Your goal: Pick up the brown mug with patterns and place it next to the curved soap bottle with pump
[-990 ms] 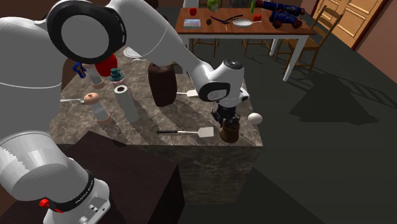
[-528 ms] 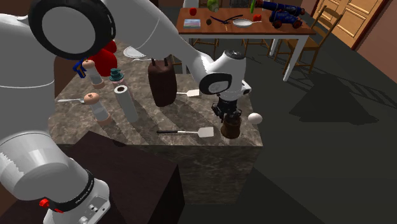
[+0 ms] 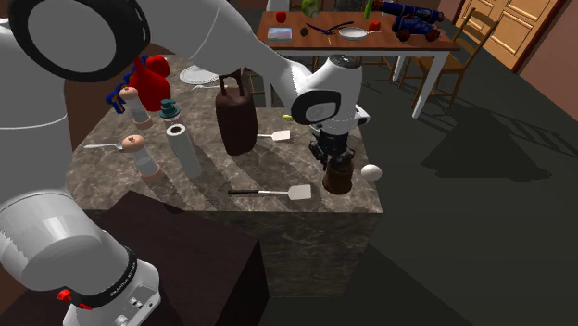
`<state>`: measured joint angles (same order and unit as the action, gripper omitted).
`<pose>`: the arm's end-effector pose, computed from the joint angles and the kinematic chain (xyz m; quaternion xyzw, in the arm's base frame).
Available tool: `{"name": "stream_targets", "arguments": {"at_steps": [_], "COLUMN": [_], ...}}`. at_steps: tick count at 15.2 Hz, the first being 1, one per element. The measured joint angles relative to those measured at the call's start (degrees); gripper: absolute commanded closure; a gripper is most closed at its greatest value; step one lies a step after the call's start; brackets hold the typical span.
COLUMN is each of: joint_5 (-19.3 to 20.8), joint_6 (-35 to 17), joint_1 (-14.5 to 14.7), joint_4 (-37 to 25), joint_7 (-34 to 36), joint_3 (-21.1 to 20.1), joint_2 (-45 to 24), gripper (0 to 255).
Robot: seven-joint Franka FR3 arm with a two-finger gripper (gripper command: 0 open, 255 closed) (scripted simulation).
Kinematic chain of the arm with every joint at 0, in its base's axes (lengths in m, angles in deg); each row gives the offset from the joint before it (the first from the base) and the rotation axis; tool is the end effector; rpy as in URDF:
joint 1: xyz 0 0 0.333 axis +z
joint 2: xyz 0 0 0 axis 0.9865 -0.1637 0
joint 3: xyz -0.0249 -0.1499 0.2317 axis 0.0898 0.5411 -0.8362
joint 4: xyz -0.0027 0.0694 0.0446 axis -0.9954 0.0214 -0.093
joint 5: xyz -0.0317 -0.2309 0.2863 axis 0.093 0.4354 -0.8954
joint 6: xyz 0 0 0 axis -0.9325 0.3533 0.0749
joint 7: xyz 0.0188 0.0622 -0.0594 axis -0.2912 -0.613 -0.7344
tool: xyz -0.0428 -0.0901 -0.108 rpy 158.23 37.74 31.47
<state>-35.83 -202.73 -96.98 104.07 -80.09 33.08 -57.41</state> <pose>0.4621 -0.3678 0.2251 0.9999 0.0057 0.0144 0.0030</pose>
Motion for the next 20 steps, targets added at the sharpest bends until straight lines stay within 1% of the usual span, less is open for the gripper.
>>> {"name": "stream_targets", "arguments": {"at_steps": [9, 20], "joint_5": [2.71, 5.17], "joint_6": [5.39, 12.67], "joint_1": [1.11, 1.64], "joint_4": [-1.32, -5.17], "joint_7": [1.88, 3.40], "joint_3": [1.35, 2.39], "joint_2": [4.47, 8.30], "gripper": [255, 255]}}
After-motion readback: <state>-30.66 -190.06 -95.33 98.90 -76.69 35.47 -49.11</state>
